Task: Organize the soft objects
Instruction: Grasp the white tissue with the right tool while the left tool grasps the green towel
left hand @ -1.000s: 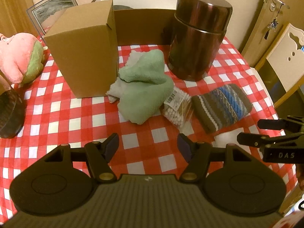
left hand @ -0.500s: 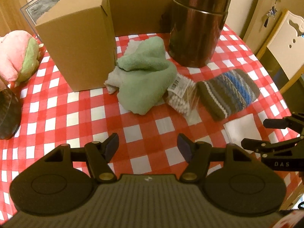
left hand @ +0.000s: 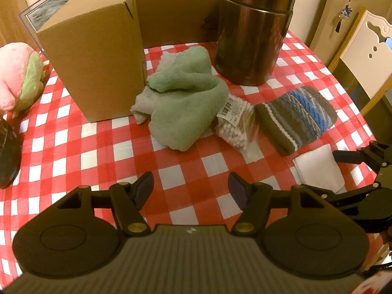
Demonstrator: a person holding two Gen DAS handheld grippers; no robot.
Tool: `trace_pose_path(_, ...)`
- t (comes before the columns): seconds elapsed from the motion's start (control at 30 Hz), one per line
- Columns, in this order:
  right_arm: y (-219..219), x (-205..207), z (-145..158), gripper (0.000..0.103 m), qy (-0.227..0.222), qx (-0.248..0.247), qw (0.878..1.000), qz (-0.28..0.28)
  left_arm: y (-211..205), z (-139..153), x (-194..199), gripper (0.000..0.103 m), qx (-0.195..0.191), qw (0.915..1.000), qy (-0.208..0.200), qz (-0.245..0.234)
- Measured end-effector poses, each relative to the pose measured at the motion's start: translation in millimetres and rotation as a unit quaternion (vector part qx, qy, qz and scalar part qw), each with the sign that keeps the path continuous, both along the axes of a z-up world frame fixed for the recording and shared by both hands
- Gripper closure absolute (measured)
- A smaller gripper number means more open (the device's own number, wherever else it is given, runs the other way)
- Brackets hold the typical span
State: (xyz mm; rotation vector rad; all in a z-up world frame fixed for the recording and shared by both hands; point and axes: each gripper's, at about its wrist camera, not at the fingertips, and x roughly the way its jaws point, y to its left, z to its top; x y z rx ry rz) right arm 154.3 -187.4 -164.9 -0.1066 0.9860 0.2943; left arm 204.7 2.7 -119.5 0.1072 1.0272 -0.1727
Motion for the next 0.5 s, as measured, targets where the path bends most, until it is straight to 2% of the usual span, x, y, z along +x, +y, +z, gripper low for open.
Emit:
trace_pose_path(0.03, 0.0, -0.7, 0.4, 0.025, -0.003, 0.000, 1.000, 0.002, 0.2, -0.7, 0.5, 0.041, 0.000, 1.0000, -0.001, -0.001)
trace_pose_path(0.2, 0.4, -4.6, 4.8, 0.059, -0.019, 0.004, 1.000, 0.012, 1.8, -4.5, 5.4, 0.042, 0.001, 0.9999, -0.009, -0.008)
trace_pose_path(0.27, 1.1, -5.6, 5.6, 0.080, -0.023, 0.003, 1.000, 0.017, 1.8, -6.1, 8.1, 0.042, 0.002, 0.9999, -0.012, -0.011)
trace_pose_path(0.33, 2.9, -6.4, 6.1, 0.096, -0.024, -0.002, 0.999, 0.021, 1.6, -7.4, 10.8, 0.042, 0.005, 0.9997, -0.016, -0.015)
trace_pose_path(0.5, -2.5, -5.2, 6.6, 0.097, -0.019, 0.001, 1.000, 0.004, 4.5, -8.2, 21.2, 0.042, -0.001, 0.9995, -0.028, -0.014)
